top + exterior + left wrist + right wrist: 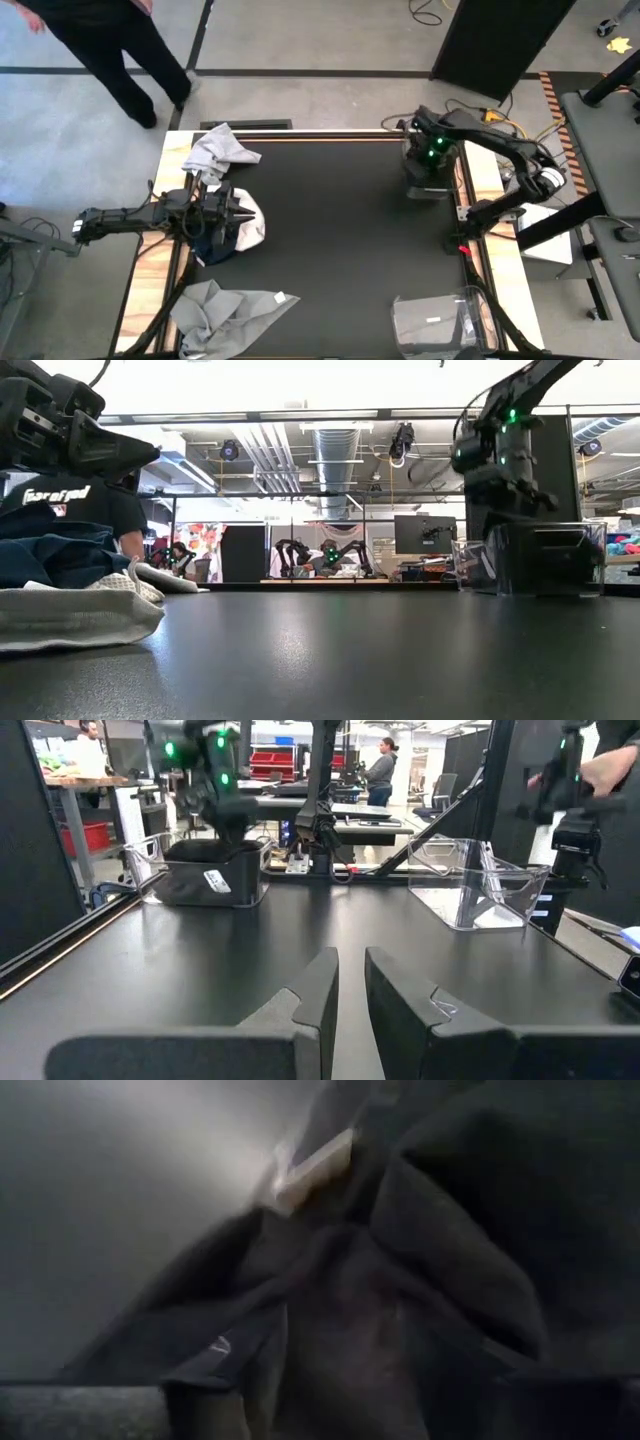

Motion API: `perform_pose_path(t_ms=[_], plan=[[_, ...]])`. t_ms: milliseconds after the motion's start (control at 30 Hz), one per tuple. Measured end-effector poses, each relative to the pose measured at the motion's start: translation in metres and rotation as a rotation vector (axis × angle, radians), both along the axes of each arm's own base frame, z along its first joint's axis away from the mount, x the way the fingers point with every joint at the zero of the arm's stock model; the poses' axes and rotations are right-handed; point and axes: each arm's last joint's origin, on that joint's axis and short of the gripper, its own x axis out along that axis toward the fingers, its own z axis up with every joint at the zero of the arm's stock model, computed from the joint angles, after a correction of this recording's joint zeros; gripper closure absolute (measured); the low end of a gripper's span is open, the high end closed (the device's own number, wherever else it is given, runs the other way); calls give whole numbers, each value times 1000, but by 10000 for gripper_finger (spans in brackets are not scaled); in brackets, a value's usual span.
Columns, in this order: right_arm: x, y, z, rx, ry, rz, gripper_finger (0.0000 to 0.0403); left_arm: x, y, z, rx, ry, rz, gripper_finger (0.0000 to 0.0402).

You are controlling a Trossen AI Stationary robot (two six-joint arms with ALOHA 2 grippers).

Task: Sort towels by color in basket
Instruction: Put the black towel into the top transparent bin

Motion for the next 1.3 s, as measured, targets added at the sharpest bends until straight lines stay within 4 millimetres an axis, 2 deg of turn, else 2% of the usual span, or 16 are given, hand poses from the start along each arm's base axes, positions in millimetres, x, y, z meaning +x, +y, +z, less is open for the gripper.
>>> perform_pose_path(t_ms=[167, 300, 433, 700, 767, 867, 1033, 1167, 1300], plan=[[-4, -4, 37, -251, 33, -171, 204, 0, 0, 0, 0, 0, 0, 362], [-6, -8, 40, -341, 57, -350, 219, 0, 0, 0, 0, 0, 0, 362], [-3, -10, 16, -240, 52, -397, 246, 0, 0, 0, 0, 0, -1, 362], [-3, -21, -65, -98, 191, -455, 308, 0, 0, 0, 0, 0, 0, 362], [-2, -25, -78, -84, 196, -459, 319, 0, 0, 0, 0, 0, 0, 362], [0, -28, -85, -65, 214, -458, 331, 0, 0, 0, 0, 0, 0, 362], [1, -28, -68, -78, 188, -472, 328, 0, 0, 0, 0, 0, 0, 362], [-3, -21, -33, -121, 139, -478, 311, 0, 0, 0, 0, 0, 0, 362], [-11, -6, 2, -159, 91, -473, 294, 0, 0, 0, 0, 0, 0, 362]])
